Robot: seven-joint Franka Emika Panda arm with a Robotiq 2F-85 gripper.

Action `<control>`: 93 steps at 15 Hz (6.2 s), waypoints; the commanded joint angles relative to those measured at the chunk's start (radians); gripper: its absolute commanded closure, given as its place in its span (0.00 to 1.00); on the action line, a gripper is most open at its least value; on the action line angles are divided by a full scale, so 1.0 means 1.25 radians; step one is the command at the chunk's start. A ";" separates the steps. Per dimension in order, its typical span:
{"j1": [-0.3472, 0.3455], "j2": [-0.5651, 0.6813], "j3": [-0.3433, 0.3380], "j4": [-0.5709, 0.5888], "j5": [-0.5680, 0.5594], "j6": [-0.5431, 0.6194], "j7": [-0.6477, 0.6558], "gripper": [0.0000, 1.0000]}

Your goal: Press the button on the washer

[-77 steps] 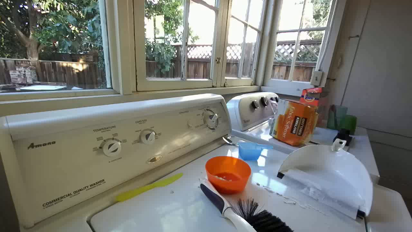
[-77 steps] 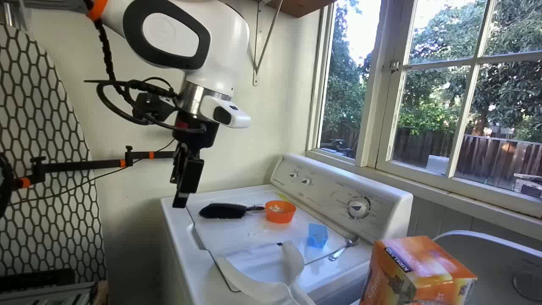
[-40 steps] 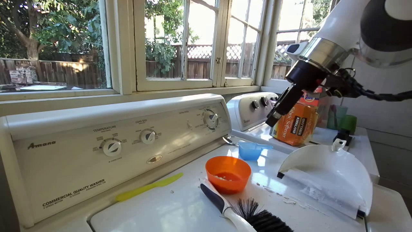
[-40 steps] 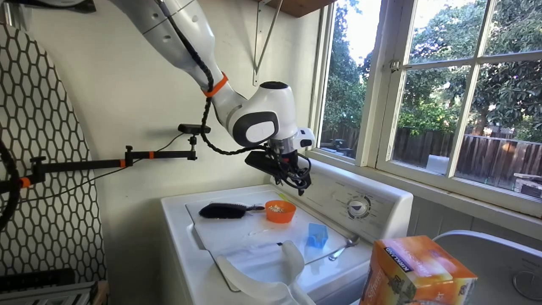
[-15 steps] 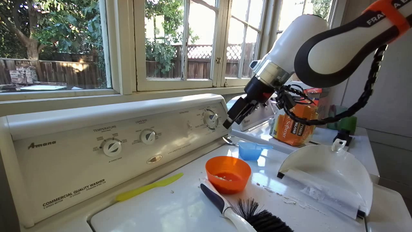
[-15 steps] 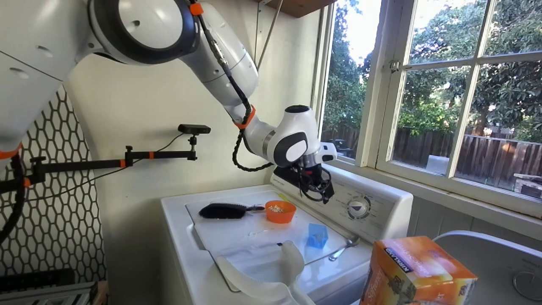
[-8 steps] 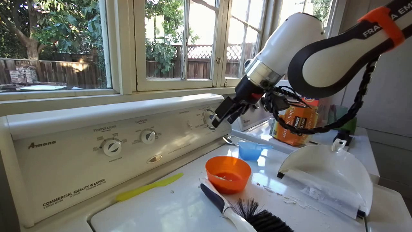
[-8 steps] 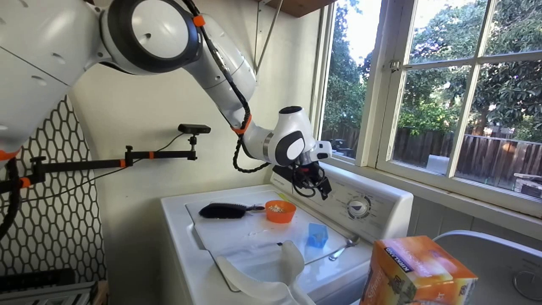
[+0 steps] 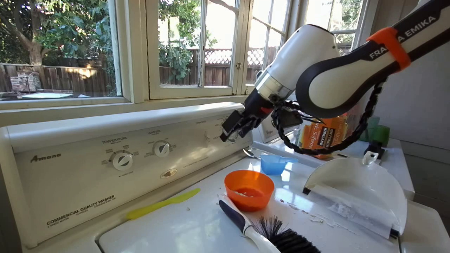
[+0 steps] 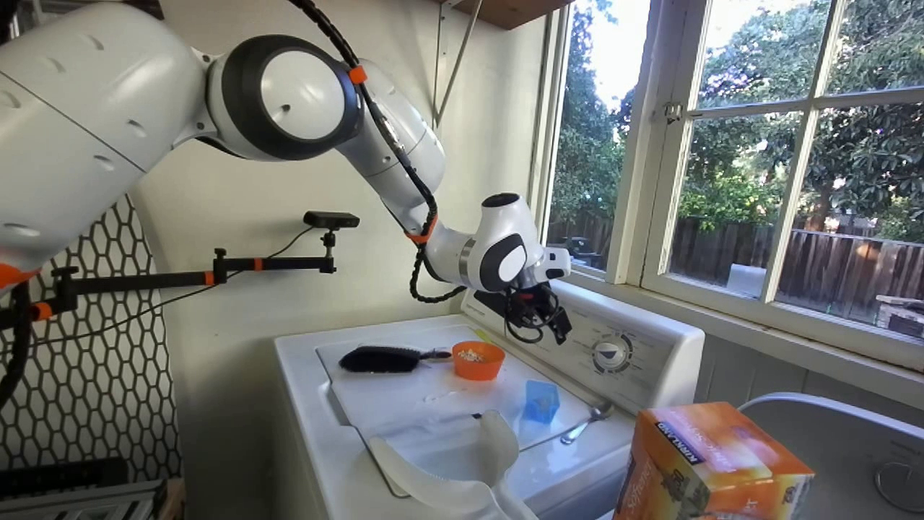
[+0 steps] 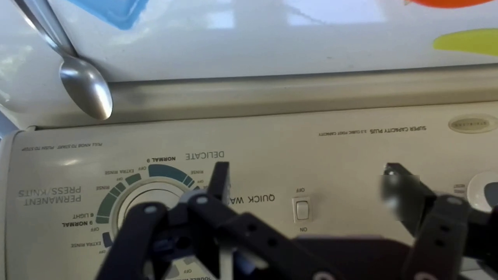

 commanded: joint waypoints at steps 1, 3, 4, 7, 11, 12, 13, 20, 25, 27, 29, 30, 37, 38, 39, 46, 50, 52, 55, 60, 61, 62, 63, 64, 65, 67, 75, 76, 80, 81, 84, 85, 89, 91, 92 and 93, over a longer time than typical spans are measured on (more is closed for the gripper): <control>0.017 0.068 -0.022 0.092 -0.020 0.004 0.033 0.00; 0.016 0.090 -0.020 0.130 -0.017 0.000 0.027 0.26; 0.014 0.099 -0.017 0.146 -0.014 -0.005 0.024 0.34; 0.009 0.119 -0.005 0.187 -0.008 -0.019 0.012 0.58; 0.004 0.138 0.008 0.223 -0.005 -0.043 0.002 0.89; 0.004 0.143 0.009 0.231 -0.005 -0.048 0.002 0.96; 0.004 0.147 0.011 0.238 -0.005 -0.052 0.001 1.00; 0.007 0.178 0.007 0.291 -0.016 -0.085 -0.005 1.00; 0.009 0.186 -0.003 0.316 -0.026 -0.118 -0.009 1.00; 0.010 0.186 -0.008 0.323 -0.033 -0.128 -0.007 1.00; 0.010 0.185 -0.010 0.326 -0.042 -0.138 -0.007 1.00; 0.009 0.185 -0.010 0.327 -0.044 -0.141 -0.009 1.00; 0.003 0.194 -0.001 0.336 -0.050 -0.160 -0.023 1.00; 0.005 0.197 -0.004 0.338 -0.052 -0.155 -0.022 1.00; 0.004 0.200 -0.004 0.340 -0.052 -0.153 -0.023 1.00; 0.007 0.227 -0.011 0.371 -0.055 -0.146 -0.021 1.00; 0.008 0.237 -0.014 0.390 -0.059 -0.148 -0.021 1.00; 0.009 0.236 -0.015 0.391 -0.062 -0.148 -0.021 1.00; 0.009 0.235 -0.016 0.393 -0.065 -0.149 -0.020 1.00; 0.012 0.228 -0.017 0.391 -0.069 -0.152 -0.021 1.00; 0.012 0.226 -0.017 0.391 -0.070 -0.154 -0.021 1.00; 0.014 0.224 -0.018 0.390 -0.072 -0.156 -0.021 1.00; 0.015 0.222 -0.018 0.389 -0.073 -0.158 -0.021 1.00; 0.020 0.215 -0.024 0.381 -0.066 -0.157 -0.028 1.00; 0.023 0.210 -0.025 0.377 -0.068 -0.161 -0.028 1.00; 0.030 0.199 -0.030 0.372 -0.071 -0.165 -0.032 1.00; 0.048 0.179 -0.039 0.384 -0.077 -0.195 -0.066 1.00; 0.050 0.177 -0.042 0.381 -0.077 -0.207 -0.071 1.00; 0.052 0.182 -0.053 0.384 -0.075 -0.233 -0.079 1.00; 0.052 0.184 -0.054 0.385 -0.074 -0.236 -0.083 1.00; 0.050 0.189 -0.054 0.387 -0.071 -0.250 -0.089 1.00; 0.049 0.190 -0.055 0.387 -0.070 -0.255 -0.089 1.00; 0.049 0.192 -0.055 0.385 -0.069 -0.270 -0.098 1.00; 0.048 0.194 -0.054 0.385 -0.067 -0.278 -0.101 1.00; 0.048 0.195 -0.054 0.385 -0.067 -0.281 -0.102 1.00; 0.047 0.196 -0.053 0.386 -0.067 -0.283 -0.102 1.00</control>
